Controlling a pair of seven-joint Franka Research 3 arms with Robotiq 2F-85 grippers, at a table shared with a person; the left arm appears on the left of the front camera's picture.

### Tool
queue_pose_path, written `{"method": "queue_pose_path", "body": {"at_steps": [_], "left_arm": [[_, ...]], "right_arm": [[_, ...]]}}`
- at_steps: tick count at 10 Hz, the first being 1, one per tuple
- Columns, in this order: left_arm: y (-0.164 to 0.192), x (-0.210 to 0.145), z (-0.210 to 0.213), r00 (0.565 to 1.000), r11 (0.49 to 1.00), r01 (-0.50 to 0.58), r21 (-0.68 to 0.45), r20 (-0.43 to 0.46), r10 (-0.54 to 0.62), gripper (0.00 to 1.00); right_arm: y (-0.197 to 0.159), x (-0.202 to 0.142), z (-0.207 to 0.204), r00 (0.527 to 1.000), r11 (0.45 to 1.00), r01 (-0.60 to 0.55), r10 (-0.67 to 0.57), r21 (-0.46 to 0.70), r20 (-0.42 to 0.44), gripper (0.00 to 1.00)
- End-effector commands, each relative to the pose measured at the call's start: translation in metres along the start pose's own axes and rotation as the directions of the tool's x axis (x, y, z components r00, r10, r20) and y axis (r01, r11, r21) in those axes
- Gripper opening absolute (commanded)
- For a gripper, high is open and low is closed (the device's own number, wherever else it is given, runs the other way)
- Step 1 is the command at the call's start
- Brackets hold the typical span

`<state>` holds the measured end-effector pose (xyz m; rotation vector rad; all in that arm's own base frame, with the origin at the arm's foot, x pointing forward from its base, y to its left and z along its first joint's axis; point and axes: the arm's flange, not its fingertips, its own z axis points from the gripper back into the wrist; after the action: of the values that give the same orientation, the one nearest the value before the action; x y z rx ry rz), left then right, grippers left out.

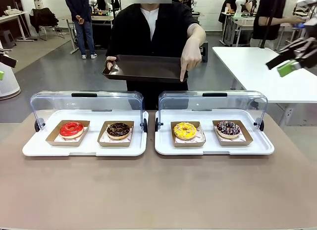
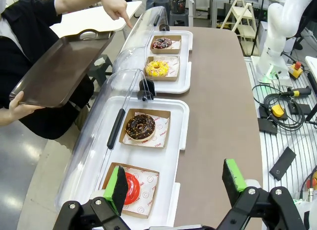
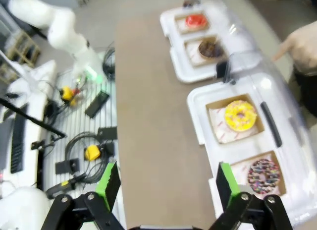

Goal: Provide the desired donut to the person.
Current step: Pick up and lift the Paper togo box containing the Donut pointed at by the person.

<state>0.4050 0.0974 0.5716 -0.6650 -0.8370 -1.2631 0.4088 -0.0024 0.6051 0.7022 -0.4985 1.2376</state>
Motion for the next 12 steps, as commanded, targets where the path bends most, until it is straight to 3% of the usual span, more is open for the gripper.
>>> {"method": "queue_pose_path", "body": {"at_steps": [1, 3, 5, 8, 10, 11, 12], "left_arm": [[0.0, 0.001, 0.001, 1.0, 1.0, 0.005, -0.001, 0.01, -0.005, 1.0], [0.0, 0.001, 0.001, 1.0, 1.0, 0.005, -0.001, 0.01, -0.005, 1.0], [0.0, 0.001, 0.001, 1.0, 1.0, 0.005, -0.001, 0.01, -0.005, 1.0], [0.0, 0.001, 0.001, 1.0, 1.0, 0.005, -0.001, 0.01, -0.005, 1.0], [0.0, 0.001, 0.001, 1.0, 1.0, 0.005, -0.001, 0.01, -0.005, 1.0], [0.0, 0.001, 0.001, 1.0, 1.0, 0.005, -0.001, 0.01, -0.005, 1.0], [0.0, 0.001, 0.001, 1.0, 1.0, 0.005, -0.001, 0.01, -0.005, 1.0]], "right_arm": [[-0.014, 0.042, -0.033, 0.967, 0.996, -0.004, 0.026, 0.088, -0.253, 1.0], [-0.021, 0.07, -0.094, 0.905, 0.997, -0.034, 0.061, 0.072, -0.421, 1.0], [-0.019, 0.081, -0.154, 0.845, 0.994, -0.096, 0.112, 0.058, -0.523, 1.0], [-0.015, 0.073, -0.217, 0.805, 0.974, -0.226, 0.197, 0.019, -0.56, 1.0], [-0.017, 0.065, -0.232, 0.805, 0.959, -0.283, 0.234, -0.005, -0.546, 1.0], [-0.017, 0.064, -0.228, 0.827, 0.957, -0.289, 0.247, -0.005, -0.505, 1.0], [-0.018, 0.075, -0.231, 0.81, 0.969, -0.245, 0.215, 0.019, -0.545, 1.0]]}}
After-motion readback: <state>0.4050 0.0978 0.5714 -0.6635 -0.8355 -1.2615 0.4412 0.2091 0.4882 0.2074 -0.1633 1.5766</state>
